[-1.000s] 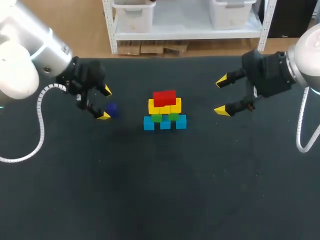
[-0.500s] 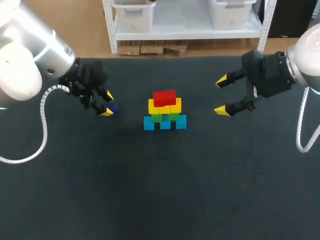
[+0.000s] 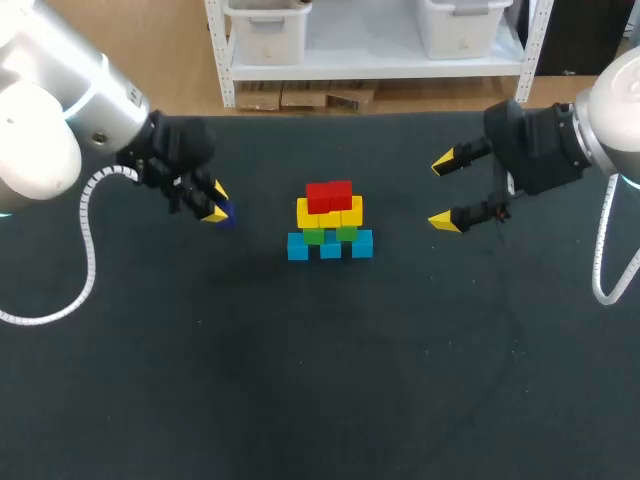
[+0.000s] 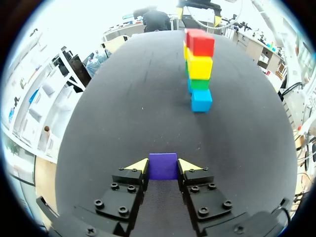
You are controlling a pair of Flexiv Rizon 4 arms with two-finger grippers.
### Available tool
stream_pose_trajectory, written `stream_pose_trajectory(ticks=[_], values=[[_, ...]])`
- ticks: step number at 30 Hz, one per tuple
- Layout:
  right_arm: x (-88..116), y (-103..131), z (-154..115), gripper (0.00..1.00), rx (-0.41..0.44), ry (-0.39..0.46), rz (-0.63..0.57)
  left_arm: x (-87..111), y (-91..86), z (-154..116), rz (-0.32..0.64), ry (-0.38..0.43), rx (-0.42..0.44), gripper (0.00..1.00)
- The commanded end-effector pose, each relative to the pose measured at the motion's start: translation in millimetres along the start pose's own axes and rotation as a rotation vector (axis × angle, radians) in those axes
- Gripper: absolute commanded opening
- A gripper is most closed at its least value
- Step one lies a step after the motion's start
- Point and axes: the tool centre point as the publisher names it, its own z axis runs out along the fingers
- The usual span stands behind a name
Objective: Place the blue cubes, place green cubes on the blue cubes, place the yellow cubes on the green cubes, then place the red cubes on the yellow cubes, and place purple cube on the red cubes.
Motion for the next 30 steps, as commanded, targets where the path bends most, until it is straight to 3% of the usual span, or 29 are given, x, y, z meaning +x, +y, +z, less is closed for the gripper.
stream_pose_trajectory(ticks=[1, 8, 17, 21, 23, 30], values=[[0, -1, 0, 1.00, -0.001, -0.003, -0.001, -15.9, -22.1, -34, 0.008, 0.002, -0.022, 0.00], [0, -1, 0, 1.00, -0.001, -0.003, -0.001, -42.3, -31.2, -70, 0.029, 0.029, 0.004, 0.00], [0, -1, 0, 1.00, -0.001, -0.003, -0.001, -94.0, -33.9, -110, 0.052, 0.050, 0.008, 0.00], [0, -1, 0, 1.00, -0.001, -0.003, -0.001, -117.7, -37.3, -117, 0.069, 0.036, 0.020, 0.00], [0, -1, 0, 1.00, -0.001, -0.003, -0.001, -129.1, -39.2, -115, 0.073, -0.008, 0.020, 0.00], [0, -1, 0, 1.00, -0.001, -0.003, -0.001, -153.6, -41.6, -93, 0.069, -0.041, 0.038, 0.00]])
